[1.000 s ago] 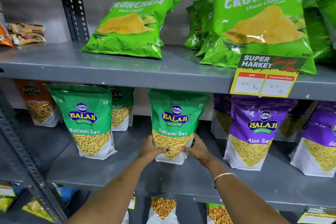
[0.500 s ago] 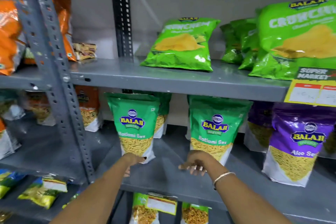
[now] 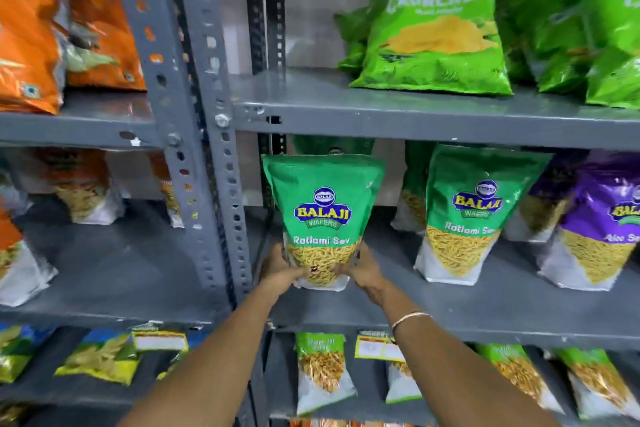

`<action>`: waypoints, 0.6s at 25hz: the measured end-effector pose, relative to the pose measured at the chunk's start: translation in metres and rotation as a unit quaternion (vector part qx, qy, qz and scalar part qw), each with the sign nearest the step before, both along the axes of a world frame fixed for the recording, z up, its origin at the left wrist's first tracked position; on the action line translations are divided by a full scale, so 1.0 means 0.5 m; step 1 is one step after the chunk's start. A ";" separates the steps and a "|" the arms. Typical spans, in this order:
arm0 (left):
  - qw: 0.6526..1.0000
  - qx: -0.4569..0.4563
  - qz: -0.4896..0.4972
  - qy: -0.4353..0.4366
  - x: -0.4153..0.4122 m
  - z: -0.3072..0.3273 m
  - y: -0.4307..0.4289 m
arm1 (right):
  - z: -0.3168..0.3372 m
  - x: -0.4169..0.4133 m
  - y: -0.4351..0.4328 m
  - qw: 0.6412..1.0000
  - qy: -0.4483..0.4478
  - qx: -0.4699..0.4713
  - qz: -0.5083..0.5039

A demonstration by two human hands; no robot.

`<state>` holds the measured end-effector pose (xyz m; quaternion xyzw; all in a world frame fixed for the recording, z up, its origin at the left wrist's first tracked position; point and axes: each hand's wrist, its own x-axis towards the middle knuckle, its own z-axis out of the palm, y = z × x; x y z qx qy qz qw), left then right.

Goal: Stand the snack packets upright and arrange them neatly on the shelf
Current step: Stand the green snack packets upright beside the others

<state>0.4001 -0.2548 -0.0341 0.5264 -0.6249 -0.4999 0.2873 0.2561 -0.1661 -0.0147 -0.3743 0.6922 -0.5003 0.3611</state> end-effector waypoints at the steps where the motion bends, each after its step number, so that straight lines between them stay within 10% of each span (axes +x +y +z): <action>1: 1.000 -0.004 -0.008 -0.019 0.007 -0.002 0.012 | -0.003 0.006 0.017 1.000 0.020 0.015 -0.007; 15: 0.995 -0.049 -0.022 -0.087 0.056 0.030 0.137 | -0.003 0.038 0.117 1.000 0.022 0.018 0.010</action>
